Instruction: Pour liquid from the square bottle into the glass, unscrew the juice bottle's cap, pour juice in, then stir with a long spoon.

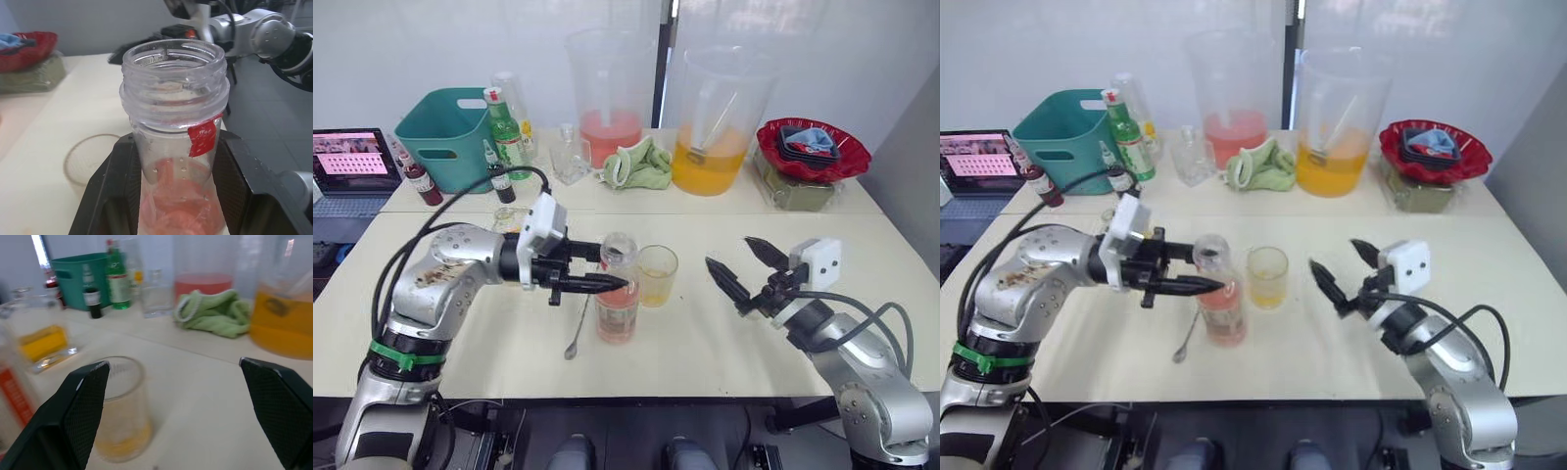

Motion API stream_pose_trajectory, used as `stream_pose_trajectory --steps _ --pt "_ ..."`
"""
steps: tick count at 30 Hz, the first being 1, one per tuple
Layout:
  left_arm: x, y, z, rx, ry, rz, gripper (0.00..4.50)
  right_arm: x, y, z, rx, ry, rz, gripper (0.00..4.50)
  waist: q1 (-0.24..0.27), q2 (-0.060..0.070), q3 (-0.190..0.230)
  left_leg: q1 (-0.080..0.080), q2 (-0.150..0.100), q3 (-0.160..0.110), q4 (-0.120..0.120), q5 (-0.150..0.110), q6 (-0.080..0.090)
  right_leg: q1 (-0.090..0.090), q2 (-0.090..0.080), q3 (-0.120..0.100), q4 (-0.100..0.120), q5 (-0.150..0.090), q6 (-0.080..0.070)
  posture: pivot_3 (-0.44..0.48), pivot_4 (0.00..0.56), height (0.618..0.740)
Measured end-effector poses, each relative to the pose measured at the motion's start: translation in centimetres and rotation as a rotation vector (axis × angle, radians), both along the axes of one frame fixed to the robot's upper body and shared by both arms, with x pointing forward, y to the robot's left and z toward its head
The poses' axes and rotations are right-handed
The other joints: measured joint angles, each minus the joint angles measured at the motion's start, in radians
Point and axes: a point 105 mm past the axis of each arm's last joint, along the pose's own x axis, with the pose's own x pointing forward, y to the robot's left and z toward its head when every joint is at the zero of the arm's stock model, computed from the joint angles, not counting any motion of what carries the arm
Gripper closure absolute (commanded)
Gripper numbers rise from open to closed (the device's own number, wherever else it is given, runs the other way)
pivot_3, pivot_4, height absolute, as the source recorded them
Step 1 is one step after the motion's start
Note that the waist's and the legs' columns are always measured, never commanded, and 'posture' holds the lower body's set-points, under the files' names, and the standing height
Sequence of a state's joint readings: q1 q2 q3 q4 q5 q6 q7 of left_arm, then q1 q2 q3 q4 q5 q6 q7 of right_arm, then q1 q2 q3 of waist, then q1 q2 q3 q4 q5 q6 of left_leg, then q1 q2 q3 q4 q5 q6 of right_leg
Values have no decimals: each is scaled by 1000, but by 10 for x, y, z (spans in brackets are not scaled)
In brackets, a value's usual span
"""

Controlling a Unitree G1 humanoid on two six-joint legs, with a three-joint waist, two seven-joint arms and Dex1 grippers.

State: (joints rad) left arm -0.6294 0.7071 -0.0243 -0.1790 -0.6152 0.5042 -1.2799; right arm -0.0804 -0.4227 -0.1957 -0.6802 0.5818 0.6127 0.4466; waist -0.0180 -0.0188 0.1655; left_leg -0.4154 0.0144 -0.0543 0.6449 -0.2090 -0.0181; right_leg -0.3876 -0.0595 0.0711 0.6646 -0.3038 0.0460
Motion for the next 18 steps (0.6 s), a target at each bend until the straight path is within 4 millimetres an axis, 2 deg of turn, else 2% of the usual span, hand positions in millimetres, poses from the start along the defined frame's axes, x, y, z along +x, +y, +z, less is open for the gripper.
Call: stream_pose_trajectory --steps 2,4,9,14,18 --pt "3 4 2 -1 -5 15 2549 -9 13 -3 -6 41 64 19 3 0 0 0 0 0 1 0 0 0 0 0 0 0 0 0 150 740" --pt "8 7 2 3 -13 32 2549 -14 17 -7 -19 73 90 19 5 -1 0 0 0 0 1 0 0 0 0 0 0 0 0 0 150 740" --pt "34 15 14 12 -136 128 2549 -20 12 -26 -54 161 76 19 5 -2 1 0 0 0 1 0 0 0 0 0 0 0 0 0 150 740" --pt "72 4 23 15 -333 223 2549 -20 9 -29 -65 168 62 19 7 -2 1 -1 -1 0 2 0 0 0 0 0 0 0 0 0 150 740" --pt "90 -14 13 43 -488 247 2549 -18 11 -28 -56 164 51 19 6 -3 1 -1 -1 0 2 0 0 0 0 0 0 0 0 0 150 740"
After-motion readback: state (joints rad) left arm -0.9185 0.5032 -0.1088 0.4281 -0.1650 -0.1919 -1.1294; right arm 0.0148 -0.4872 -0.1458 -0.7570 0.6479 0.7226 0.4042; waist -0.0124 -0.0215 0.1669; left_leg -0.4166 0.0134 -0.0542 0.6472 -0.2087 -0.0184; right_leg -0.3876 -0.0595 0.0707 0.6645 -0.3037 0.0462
